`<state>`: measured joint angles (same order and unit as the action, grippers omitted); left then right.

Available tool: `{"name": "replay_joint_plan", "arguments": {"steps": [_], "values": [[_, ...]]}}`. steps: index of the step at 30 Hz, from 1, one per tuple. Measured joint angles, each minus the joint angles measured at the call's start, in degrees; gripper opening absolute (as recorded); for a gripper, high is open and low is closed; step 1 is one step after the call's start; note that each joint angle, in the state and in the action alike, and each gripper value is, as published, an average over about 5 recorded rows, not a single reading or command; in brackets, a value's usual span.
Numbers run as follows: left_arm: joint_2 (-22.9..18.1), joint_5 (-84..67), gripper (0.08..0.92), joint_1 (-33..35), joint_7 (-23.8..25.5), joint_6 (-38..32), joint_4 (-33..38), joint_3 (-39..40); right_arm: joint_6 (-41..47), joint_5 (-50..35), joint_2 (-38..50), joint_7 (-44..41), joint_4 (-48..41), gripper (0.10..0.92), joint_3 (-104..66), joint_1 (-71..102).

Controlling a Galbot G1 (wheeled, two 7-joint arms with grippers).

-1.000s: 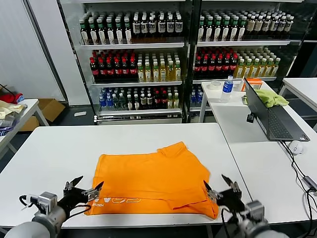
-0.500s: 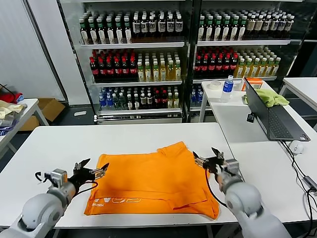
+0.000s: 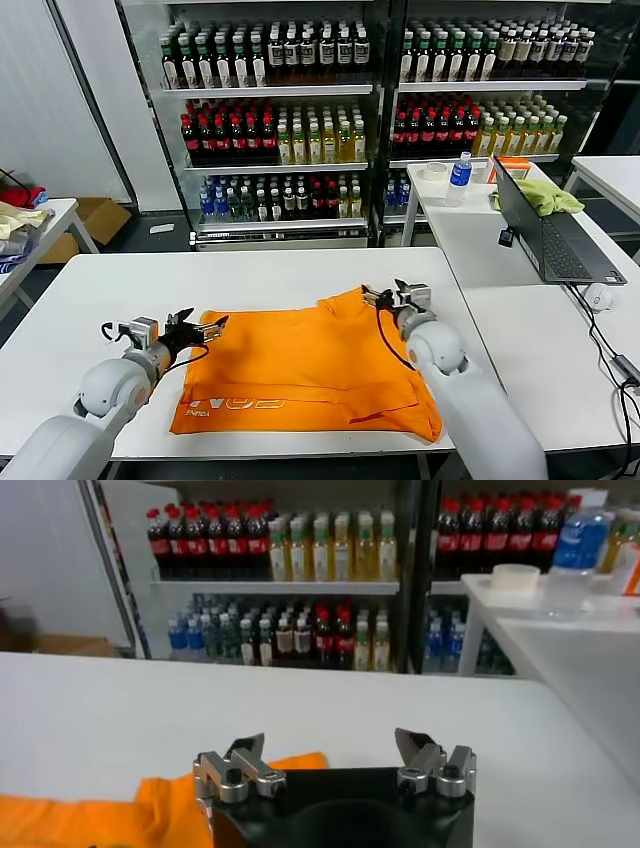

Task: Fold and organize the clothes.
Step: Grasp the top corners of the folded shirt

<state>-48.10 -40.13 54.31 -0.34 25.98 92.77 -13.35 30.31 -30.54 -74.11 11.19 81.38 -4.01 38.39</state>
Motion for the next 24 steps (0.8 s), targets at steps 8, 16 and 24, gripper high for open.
{"name": "replay_joint_plan", "arguments": {"steps": [8, 16, 24], "values": [[-0.6, 0.3, 0.823, -4.0, 0.4, -0.1, -5.9, 2.6, -0.6, 0.5, -2.7, 0.7, -4.9, 0.823, 0.5, -1.9], [-1.2, 0.4, 0.823, -5.8, 0.6, -0.4, -9.0, 3.8, -0.8, 1.0, -4.4, 0.9, -7.3, 0.823, 0.3, -2.8], [-1.3, 0.4, 0.823, -6.7, 0.5, -0.7, -10.5, 4.0, -1.3, 1.6, -5.8, 1.2, -9.5, 0.822, 0.1, -3.9]]}}
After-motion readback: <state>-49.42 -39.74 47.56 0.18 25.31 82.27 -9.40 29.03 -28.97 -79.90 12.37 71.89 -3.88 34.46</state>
